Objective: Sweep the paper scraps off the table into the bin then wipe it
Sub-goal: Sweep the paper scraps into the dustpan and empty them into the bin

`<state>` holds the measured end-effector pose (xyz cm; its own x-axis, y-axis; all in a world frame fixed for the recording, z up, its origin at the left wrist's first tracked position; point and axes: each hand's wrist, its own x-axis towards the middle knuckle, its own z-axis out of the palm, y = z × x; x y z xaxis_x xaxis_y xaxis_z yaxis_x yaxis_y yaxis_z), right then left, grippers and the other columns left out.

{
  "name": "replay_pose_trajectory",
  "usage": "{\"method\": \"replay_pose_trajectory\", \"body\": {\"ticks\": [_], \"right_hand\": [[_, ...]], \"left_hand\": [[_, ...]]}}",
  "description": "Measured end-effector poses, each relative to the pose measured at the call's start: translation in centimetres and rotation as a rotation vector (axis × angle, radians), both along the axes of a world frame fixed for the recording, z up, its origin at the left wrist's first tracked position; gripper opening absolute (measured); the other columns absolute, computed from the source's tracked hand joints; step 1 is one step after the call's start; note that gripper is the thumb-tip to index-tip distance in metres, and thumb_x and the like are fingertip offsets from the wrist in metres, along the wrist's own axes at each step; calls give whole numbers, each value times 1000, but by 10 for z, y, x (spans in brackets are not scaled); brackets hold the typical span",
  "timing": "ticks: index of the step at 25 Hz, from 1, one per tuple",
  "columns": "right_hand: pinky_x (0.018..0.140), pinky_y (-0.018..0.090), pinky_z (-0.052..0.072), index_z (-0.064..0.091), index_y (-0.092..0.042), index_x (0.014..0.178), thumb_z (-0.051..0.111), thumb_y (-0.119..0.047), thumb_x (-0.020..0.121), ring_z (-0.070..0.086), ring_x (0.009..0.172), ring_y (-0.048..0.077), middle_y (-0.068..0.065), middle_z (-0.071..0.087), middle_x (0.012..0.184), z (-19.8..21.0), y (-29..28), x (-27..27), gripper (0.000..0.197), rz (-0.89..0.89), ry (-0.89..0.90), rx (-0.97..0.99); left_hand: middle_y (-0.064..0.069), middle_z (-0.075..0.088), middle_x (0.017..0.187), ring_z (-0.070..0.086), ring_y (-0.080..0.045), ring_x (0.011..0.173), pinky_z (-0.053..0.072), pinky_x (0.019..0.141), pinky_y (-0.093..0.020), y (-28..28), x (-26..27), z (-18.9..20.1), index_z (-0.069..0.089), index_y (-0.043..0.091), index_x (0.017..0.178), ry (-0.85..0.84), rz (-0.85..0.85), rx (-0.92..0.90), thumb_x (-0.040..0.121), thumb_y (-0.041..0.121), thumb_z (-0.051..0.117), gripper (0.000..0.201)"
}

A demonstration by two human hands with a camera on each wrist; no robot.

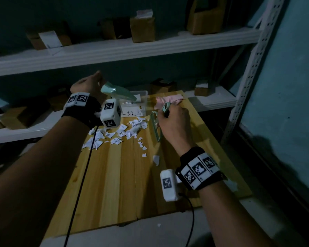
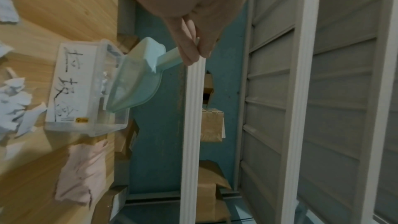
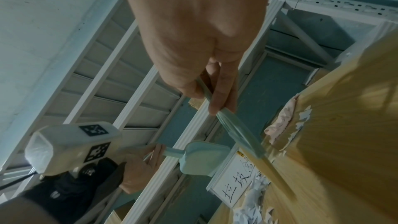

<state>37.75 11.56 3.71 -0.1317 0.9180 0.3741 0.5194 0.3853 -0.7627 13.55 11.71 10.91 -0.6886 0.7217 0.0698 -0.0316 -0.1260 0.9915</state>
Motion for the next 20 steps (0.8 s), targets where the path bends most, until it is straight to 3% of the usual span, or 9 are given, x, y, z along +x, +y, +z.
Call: {"method": "replay_pose_trajectory", "body": {"ticks": [2,5,7,10,12,14,17,19,20], "right_hand": [[38,5,37,62,-18,88,56,-25,98,55,54,2,-9,56,67,-1,1,-1,15,-1,-4,12],[39,9,35,65,-16,90,55,-28,99,60,58,5,-4,63,74,-1,2,-4,18,-3,-2,1],[41,9,34,65,-16,91,55,-28,99,59,58,4,-4,63,75,-1,3,-5,17,-15,-12,7],[41,8,33,63,-19,92,55,-26,98,55,57,0,-9,57,72,1,2,-5,12,-26,-19,-5],[42,9,33,64,-19,94,55,-25,98,52,58,-1,-9,57,73,2,2,-4,11,-40,-31,5],[45,9,37,62,-22,94,55,-23,98,53,60,-1,-11,55,73,2,1,-3,9,-37,-12,1],[54,19,52,59,-23,89,55,-22,98,61,67,7,-8,57,76,2,-1,-1,9,-10,0,-6],[52,18,50,62,-17,93,55,-23,99,58,64,6,-5,59,78,4,-1,2,11,-17,-32,-17],[50,16,47,63,-16,94,54,-24,99,57,62,5,-4,59,77,4,1,4,13,-28,-42,-21]], "left_hand": [[-8,58,132,55,-31,121,44,98,-35,-3,8,0,50,26,132,150,58,-135,88,30,70,48],[-8,51,144,51,-24,130,41,99,-21,6,0,5,42,18,145,107,19,-26,91,21,69,60],[-7,50,144,49,-23,131,37,105,-24,8,6,5,39,19,148,106,23,-54,91,25,69,65],[-8,54,142,52,-26,128,46,93,-21,3,2,8,49,17,141,180,-8,-117,92,31,66,54],[-8,60,132,57,-31,120,46,92,-30,9,-9,8,58,20,127,232,-20,-162,91,36,66,40],[-12,64,120,60,-34,110,44,85,-32,7,-13,10,64,19,116,243,-2,-197,94,36,62,28],[-22,62,124,61,-33,112,42,70,-25,3,-16,14,63,1,121,303,-51,-148,101,23,52,32],[-20,63,125,62,-31,111,42,70,-24,0,-19,14,64,1,121,386,-102,-154,101,23,51,32],[-18,66,119,64,-32,105,43,74,-26,-6,-18,12,67,2,117,344,-189,-163,100,25,53,31]]}}
